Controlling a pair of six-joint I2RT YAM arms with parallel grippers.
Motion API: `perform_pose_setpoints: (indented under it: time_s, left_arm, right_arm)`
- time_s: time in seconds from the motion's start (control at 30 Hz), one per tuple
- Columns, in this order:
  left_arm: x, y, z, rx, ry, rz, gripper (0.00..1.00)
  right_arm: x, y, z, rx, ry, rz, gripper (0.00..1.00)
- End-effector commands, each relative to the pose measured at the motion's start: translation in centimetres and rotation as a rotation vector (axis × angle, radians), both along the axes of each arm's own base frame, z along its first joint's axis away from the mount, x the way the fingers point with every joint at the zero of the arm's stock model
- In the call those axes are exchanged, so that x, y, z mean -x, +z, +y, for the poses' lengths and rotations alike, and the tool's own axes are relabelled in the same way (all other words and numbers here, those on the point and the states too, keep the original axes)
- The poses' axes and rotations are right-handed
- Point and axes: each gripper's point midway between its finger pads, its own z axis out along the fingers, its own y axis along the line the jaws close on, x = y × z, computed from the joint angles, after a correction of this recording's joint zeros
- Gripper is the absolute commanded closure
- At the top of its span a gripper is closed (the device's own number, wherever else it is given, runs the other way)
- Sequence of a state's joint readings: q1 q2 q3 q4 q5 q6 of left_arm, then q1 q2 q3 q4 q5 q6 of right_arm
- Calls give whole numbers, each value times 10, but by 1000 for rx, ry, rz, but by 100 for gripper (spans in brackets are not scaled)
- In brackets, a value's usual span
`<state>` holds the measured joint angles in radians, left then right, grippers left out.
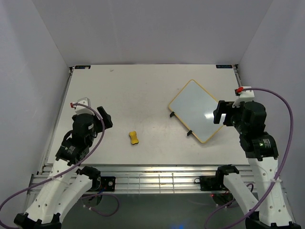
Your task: Erase the whiteboard
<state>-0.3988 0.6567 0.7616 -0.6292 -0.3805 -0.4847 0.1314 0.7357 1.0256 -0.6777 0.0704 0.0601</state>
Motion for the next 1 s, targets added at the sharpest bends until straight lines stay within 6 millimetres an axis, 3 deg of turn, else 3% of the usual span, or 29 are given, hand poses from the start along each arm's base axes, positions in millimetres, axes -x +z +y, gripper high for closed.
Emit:
perform_pose_setpoints:
  time_s: [0.0,0.13,0.43,0.73,0.97]
  left_arm:
    - [-2,8,2,-10,-37,-72,2]
    - [1,19,2,-7,-53,-125,2]
    - [8,36,4,-73,-95,-89,2]
    - [36,83,14,-66,-105,-129,2]
    - [53,103,19,-48,-108,-174,2]
  right_arm:
    - [15,-11,-5,30,-3,8,10]
    - [29,-15,-1,-1,18,5,10]
    - [61,5,-4,-14,18,-39,10]
    - [93,21,-6,-45,19,-92,10]
    - [98,22,-2,-58,45,-107,10]
